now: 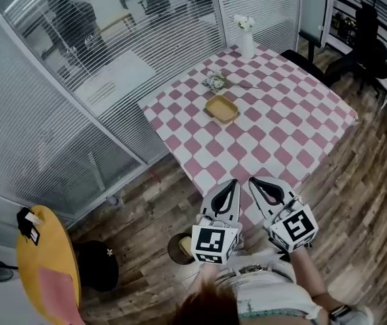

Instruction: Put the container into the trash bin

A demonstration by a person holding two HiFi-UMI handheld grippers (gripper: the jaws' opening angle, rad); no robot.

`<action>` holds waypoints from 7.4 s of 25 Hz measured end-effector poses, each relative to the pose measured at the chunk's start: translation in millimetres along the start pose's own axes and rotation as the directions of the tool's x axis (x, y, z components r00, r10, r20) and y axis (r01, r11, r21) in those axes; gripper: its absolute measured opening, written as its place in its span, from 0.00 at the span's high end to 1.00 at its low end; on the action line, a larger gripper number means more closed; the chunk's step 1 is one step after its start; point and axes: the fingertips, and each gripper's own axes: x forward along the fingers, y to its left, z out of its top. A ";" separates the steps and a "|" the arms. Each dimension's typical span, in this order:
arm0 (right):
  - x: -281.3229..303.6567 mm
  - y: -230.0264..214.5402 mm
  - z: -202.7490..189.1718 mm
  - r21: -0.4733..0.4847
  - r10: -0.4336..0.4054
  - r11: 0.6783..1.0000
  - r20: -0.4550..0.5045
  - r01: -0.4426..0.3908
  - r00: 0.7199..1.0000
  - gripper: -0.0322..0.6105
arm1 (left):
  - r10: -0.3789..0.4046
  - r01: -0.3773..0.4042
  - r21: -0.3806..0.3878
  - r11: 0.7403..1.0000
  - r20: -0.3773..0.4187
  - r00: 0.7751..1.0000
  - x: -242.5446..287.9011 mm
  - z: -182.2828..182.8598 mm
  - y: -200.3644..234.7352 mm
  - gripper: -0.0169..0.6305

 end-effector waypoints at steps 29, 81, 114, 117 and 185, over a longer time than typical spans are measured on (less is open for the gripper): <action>138.7 -135.4 -9.7 -0.054 0.364 0.929 -0.034 -0.366 0.931 0.96 | 0.327 -0.328 -0.022 0.944 -0.047 0.944 155.5 7.3 74.2 0.97; 341.5 -205.4 -334.6 -0.232 0.217 0.742 -0.805 -0.629 0.553 0.92 | 0.552 -0.585 -0.127 0.801 -0.223 0.804 130.8 -58.0 155.2 0.96; 216.4 -142.4 -104.8 0.366 0.659 0.738 -0.206 -0.568 0.723 0.92 | 0.561 -0.572 -0.104 0.813 -0.124 0.819 103.9 -30.1 102.4 0.97; 198.9 -134.5 -81.6 0.362 0.661 0.728 -0.147 -0.582 0.736 0.93 | 0.562 -0.572 -0.105 0.813 -0.110 0.820 99.0 -25.0 100.0 0.97; 68.0 349.7 -45.8 0.265 0.929 0.360 -0.016 -0.894 0.370 0.92 | 0.860 -0.855 -0.145 0.498 -0.042 0.508 -363.3 -84.2 98.0 0.97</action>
